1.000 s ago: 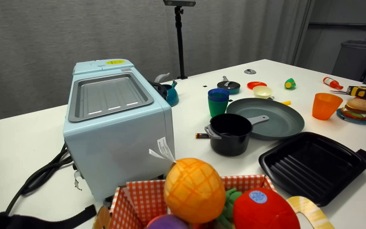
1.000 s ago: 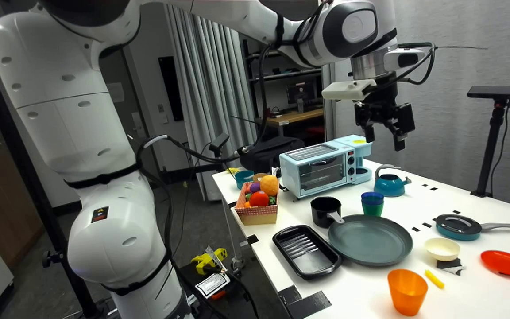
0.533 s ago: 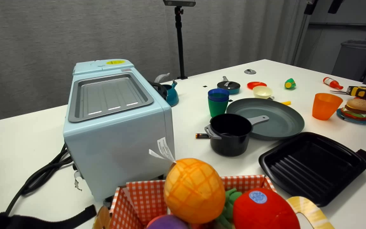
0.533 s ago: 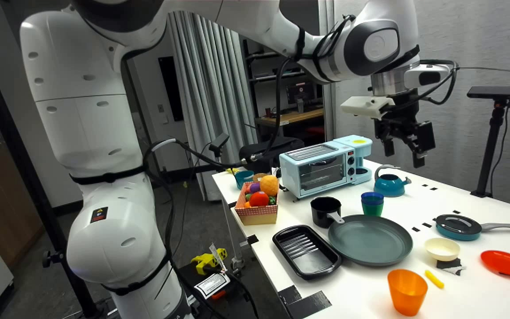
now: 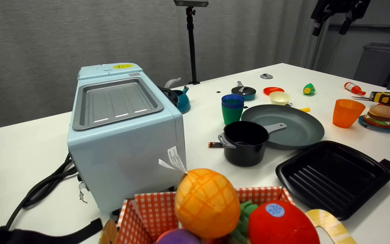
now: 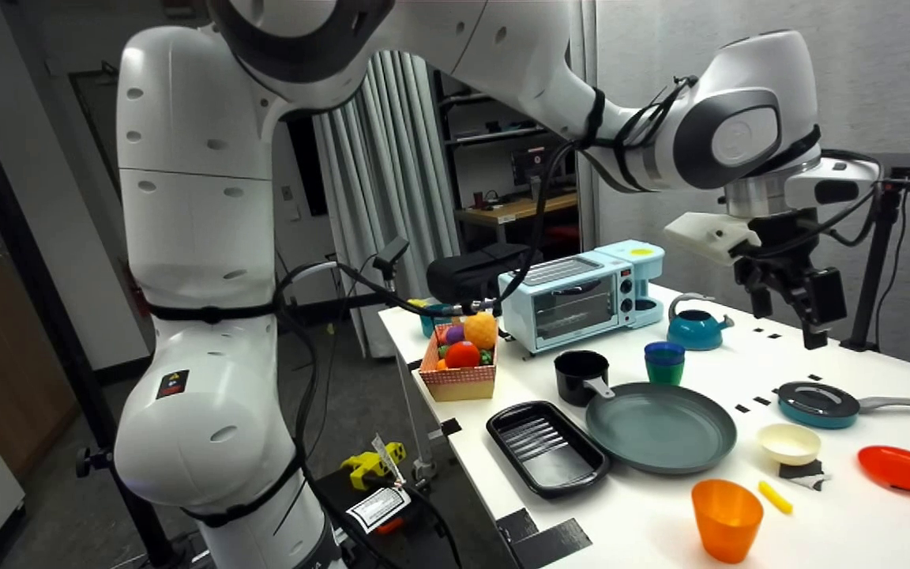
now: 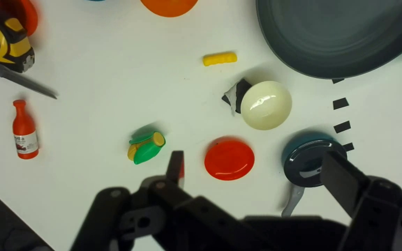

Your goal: Put the yellow thing in the orange cup then put pour its contents on the plate

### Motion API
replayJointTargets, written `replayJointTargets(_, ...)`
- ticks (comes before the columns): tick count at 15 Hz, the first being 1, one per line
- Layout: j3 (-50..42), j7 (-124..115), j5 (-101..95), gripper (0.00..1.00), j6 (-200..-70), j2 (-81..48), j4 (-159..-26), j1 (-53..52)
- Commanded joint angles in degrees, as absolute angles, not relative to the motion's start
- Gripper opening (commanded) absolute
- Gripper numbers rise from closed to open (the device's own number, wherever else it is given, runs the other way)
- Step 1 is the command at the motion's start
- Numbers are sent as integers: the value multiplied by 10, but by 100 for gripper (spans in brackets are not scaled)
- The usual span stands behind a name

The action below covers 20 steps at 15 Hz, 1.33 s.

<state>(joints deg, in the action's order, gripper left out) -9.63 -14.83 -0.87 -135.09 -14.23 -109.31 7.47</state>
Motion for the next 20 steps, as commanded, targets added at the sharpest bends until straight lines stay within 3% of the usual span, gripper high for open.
replayJointTargets(1, -99, -155, 29, 100, -1366, -194, -1037, 89)
replayJointTargets(15, -97, -146, 73, 100, -1362, -210, -1020, 93)
replayJointTargets(20, -94, -177, 89, 100, -1419, -227, -1042, 86)
